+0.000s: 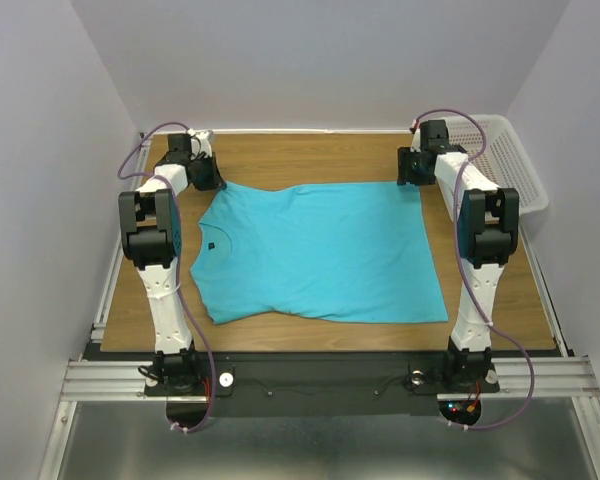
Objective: Fold and stack the t-shirts
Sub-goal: Flatten the tshirt out
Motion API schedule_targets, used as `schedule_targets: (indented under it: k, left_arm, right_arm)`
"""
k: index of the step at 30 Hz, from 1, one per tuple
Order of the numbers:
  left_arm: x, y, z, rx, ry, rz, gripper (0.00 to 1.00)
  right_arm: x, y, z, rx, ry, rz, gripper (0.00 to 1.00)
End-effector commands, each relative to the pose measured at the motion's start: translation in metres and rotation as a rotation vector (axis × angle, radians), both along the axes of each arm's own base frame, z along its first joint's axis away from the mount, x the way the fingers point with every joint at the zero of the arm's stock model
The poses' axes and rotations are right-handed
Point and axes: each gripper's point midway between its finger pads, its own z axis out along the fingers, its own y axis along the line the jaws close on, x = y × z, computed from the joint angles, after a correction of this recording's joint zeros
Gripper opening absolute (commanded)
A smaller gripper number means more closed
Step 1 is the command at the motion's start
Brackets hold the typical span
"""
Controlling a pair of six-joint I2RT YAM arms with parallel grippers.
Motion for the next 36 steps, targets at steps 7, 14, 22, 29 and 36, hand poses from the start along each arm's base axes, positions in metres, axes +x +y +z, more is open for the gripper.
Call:
schedule_targets:
  k: [7,14,22,29,36]
  left_arm:
    - [0.016,-0.007,0.074,0.056,-0.308,-0.141,0.00]
    - [0.011,-0.002,0.079,0.106,-0.367,-0.156,0.00]
    - [-0.001,0.011,0.078,0.130,-0.388,-0.115,0.00]
    - [-0.008,0.028,0.071,0.126,-0.378,-0.069,0.00]
    - [-0.010,0.040,0.068,0.122,-0.368,-0.036,0.00]
  right_arm:
    - [0.029,-0.001,0.025,-0.050,-0.107,0.075,0.65]
    - [0.034,-0.003,0.029,-0.071,-0.124,0.095,0.68]
    - [0.036,-0.010,0.021,-0.122,-0.114,0.106,0.69]
    - [0.041,-0.015,0.003,-0.143,-0.089,0.085,0.68]
    - [0.045,-0.018,0.000,-0.155,-0.091,0.066,0.66]
